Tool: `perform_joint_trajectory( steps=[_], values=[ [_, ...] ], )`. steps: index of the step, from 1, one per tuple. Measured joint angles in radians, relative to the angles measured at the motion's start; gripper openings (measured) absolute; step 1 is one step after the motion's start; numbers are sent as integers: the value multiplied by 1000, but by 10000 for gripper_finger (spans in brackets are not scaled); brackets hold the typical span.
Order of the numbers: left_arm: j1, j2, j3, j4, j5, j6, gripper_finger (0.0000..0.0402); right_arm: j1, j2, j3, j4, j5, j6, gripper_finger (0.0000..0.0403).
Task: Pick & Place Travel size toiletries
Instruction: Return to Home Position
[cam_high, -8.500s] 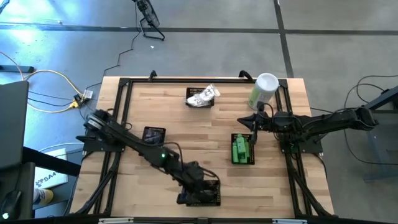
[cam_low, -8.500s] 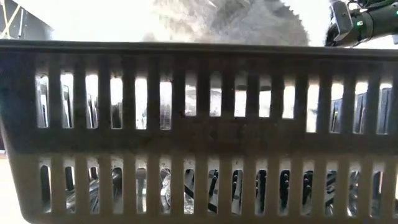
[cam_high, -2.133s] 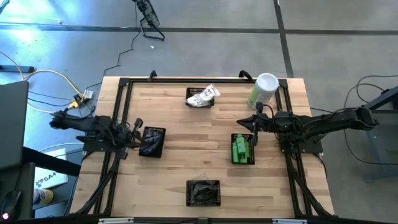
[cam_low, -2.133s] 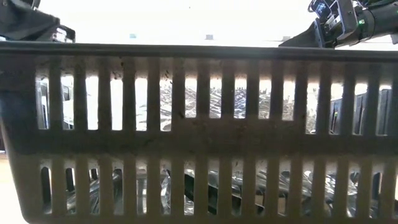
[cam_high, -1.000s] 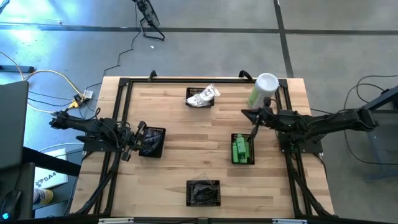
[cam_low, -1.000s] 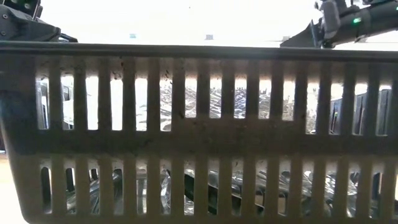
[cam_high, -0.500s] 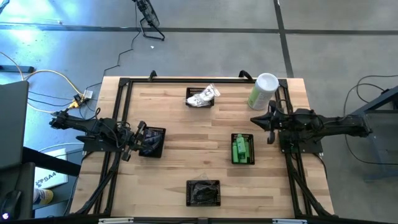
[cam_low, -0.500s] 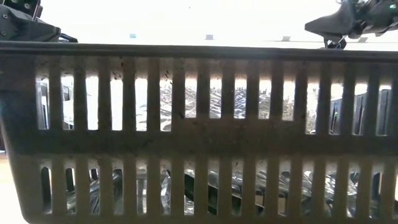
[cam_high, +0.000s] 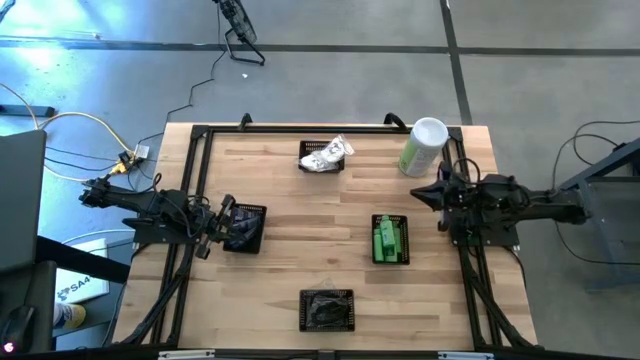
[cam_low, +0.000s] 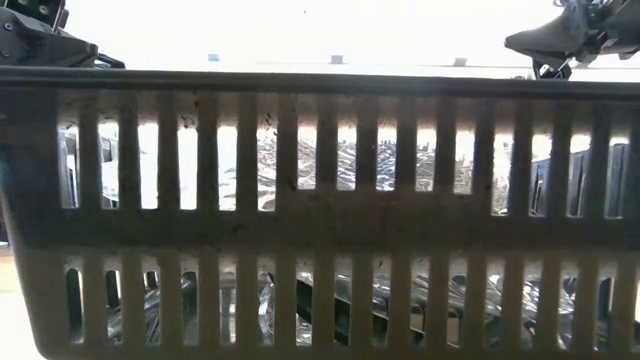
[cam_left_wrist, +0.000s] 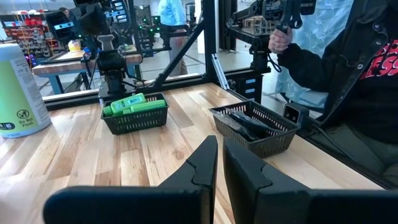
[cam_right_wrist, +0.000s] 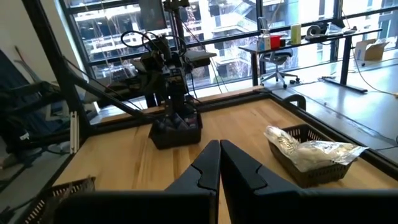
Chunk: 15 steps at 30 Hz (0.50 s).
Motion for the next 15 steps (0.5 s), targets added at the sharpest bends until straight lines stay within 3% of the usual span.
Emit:
perform_joint_trajectory(
  steps=[15],
  values=[
    [0, 0, 0, 0, -1, 0, 24, 0, -155, 0, -75, -2, 23, 4]
  ],
)
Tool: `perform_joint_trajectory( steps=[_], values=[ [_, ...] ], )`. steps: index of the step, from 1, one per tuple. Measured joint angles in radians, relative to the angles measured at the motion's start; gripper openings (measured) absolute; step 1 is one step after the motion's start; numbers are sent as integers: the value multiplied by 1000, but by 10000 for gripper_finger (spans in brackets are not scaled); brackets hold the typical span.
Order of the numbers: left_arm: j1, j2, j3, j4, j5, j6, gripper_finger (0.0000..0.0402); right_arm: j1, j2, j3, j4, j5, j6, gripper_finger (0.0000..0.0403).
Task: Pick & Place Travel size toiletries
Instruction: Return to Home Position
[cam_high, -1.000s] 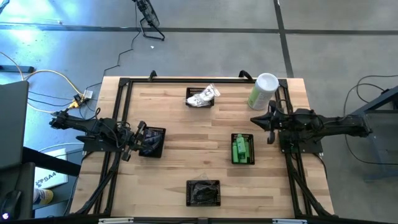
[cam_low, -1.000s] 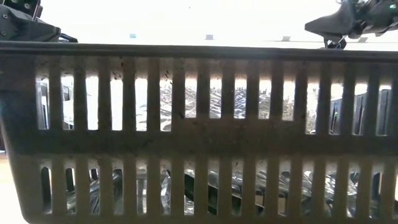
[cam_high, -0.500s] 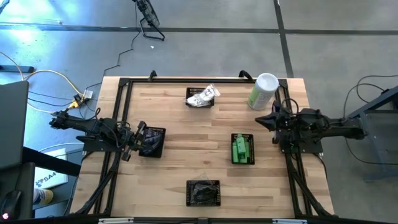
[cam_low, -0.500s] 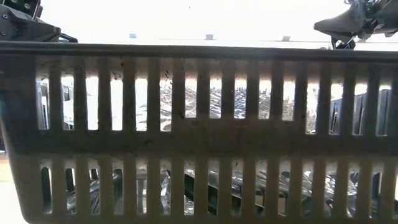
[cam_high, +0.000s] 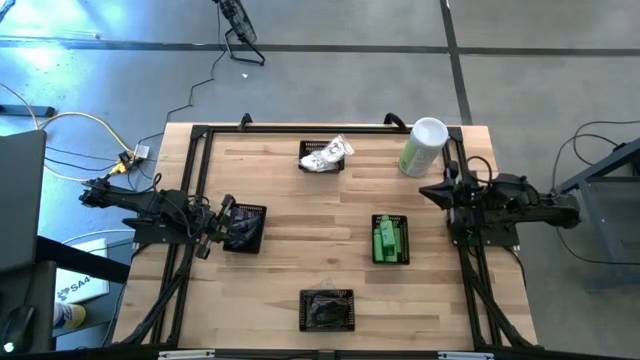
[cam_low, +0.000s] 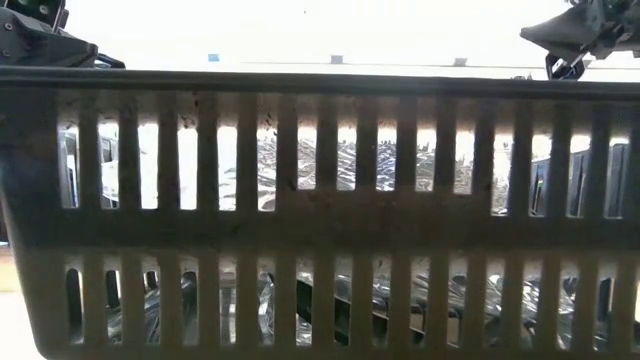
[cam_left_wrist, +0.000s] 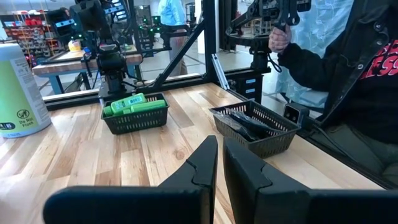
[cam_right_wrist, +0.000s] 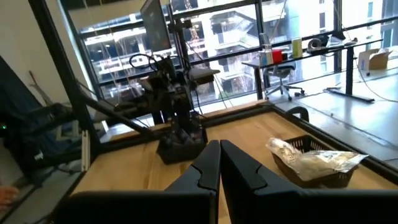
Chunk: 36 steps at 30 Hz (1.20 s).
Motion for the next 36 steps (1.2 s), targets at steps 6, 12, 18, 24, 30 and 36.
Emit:
perform_joint_trajectory(
  steps=[6, 12, 18, 24, 30, 36],
  values=[
    [0, 0, 0, 0, 0, 0, 24, 0, -11, 0, -24, -45, 34, 4],
    [0, 0, 0, 0, 0, 0, 24, 0, -11, -6, -24, -57, 25, 4],
    [0, 0, 0, 0, 0, 0, 24, 0, -11, -103, 29, -104, -20, 4],
    [0, 0, 0, 0, 0, 0, 24, 0, -11, -152, 49, -148, 2, 4],
    [0, 0, 0, 0, 0, 0, 24, 0, -12, -232, 136, -233, -33, 4],
    [0, 0, 0, 0, 0, 0, 24, 0, -6, -273, 189, -199, -49, 4]
  ],
)
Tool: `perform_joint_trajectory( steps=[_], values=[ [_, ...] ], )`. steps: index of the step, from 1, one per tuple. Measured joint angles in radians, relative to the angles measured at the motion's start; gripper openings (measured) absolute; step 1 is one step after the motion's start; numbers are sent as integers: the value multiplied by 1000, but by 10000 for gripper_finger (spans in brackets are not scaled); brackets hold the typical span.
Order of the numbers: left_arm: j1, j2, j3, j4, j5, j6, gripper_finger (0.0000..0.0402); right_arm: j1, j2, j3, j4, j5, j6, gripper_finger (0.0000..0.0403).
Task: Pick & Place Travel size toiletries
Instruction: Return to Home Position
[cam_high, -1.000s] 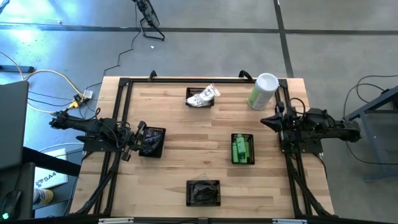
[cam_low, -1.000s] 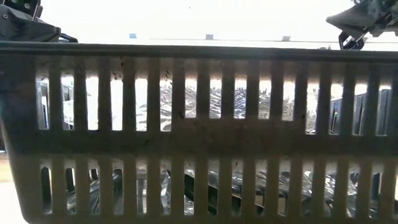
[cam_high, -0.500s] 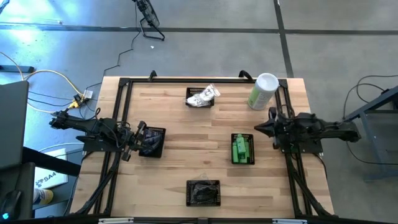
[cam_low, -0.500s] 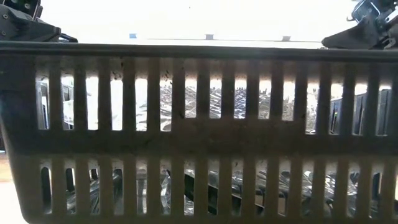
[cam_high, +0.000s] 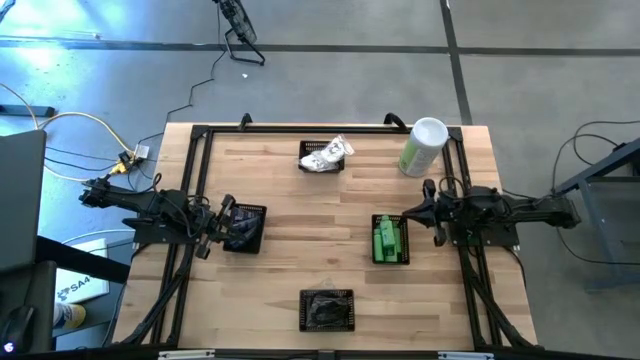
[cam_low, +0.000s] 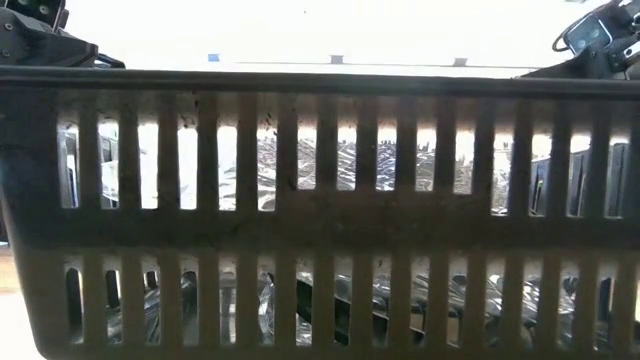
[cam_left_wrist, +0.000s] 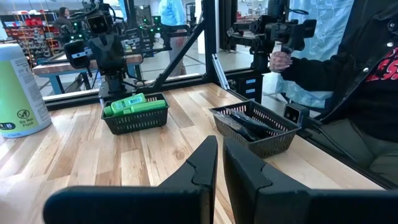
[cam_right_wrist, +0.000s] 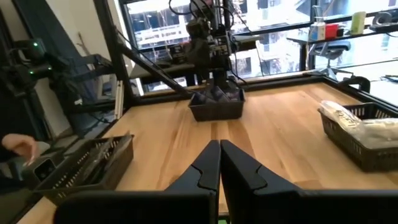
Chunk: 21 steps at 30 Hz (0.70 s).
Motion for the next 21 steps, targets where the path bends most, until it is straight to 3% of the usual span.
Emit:
perform_joint_trajectory(
  steps=[21],
  values=[
    [0, 0, 0, 0, 0, 0, 24, 0, 8, -4, 17, -1, -27, 4]
  ],
)
